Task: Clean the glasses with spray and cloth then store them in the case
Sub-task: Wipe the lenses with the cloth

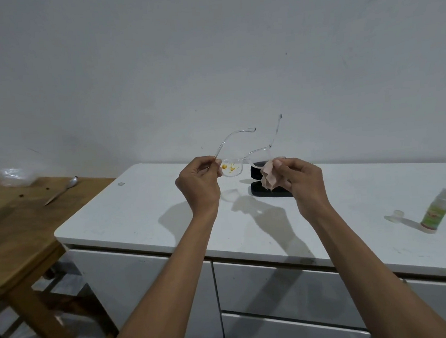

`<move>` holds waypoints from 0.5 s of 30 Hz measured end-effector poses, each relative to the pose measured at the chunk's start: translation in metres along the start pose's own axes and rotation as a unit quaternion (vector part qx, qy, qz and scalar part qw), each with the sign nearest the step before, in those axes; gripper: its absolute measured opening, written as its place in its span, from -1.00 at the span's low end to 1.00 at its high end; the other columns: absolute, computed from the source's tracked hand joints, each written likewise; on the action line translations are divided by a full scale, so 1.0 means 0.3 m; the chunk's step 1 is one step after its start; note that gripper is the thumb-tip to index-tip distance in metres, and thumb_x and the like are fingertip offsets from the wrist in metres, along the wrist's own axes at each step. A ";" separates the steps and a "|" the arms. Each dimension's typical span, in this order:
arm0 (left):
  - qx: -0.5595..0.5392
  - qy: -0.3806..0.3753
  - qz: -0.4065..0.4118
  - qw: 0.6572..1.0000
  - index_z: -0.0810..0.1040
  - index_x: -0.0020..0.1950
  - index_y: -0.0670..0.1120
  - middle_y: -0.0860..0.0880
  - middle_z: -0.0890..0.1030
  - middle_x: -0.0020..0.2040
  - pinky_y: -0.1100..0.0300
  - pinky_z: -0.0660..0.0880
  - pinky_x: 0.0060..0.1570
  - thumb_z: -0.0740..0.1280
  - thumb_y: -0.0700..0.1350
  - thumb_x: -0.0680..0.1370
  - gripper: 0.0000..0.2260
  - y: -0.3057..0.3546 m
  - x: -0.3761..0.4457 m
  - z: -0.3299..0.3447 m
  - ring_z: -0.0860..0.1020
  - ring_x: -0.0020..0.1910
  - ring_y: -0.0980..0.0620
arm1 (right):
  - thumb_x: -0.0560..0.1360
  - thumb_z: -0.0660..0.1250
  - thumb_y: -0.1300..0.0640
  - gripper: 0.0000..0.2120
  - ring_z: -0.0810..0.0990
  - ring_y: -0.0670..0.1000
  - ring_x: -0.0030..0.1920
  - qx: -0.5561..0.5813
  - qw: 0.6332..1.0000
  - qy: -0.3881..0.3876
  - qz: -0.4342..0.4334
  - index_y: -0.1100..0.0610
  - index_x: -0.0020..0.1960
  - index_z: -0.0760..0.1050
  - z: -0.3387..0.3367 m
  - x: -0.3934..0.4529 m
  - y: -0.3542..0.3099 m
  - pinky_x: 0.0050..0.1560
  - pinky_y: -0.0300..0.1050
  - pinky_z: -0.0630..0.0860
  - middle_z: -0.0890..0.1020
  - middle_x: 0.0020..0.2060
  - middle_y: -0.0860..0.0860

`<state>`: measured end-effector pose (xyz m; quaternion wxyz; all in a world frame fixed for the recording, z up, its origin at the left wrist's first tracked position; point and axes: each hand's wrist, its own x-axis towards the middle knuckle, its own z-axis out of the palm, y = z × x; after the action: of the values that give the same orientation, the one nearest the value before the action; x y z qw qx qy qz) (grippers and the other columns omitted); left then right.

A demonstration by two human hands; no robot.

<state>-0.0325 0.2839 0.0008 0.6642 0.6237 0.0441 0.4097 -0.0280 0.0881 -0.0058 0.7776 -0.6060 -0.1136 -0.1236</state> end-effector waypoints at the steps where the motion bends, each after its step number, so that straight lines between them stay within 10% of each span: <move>1: 0.002 0.005 0.001 1.000 0.68 -0.18 -0.16 -0.10 0.65 -0.40 -0.14 0.68 -0.14 0.51 -0.33 0.47 -0.91 -0.001 -0.001 0.003 0.61 -0.38 -0.01 | 0.61 0.39 0.22 -0.80 0.61 0.22 -0.22 0.012 1.000 0.001 0.010 0.34 -0.09 0.67 0.012 -0.008 0.006 -0.03 0.12 0.61 0.65 -0.21 0.29; 15: -0.007 -0.005 0.045 0.999 0.71 -0.12 -0.22 -0.05 0.70 -0.29 -0.07 0.70 -0.19 0.50 -0.35 0.47 -0.94 0.005 -0.095 0.052 0.70 -0.29 0.02 | 0.51 0.53 0.18 -0.86 0.70 -0.05 -0.05 0.119 0.979 0.141 0.082 0.16 0.06 0.74 0.257 -0.033 0.041 -0.01 -0.23 0.59 0.77 -0.06 0.04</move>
<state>-0.0431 0.2542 -0.0073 0.6497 0.6222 0.0093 0.4367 -0.0352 0.1664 -0.0018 0.8598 -0.4929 0.0329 -0.1293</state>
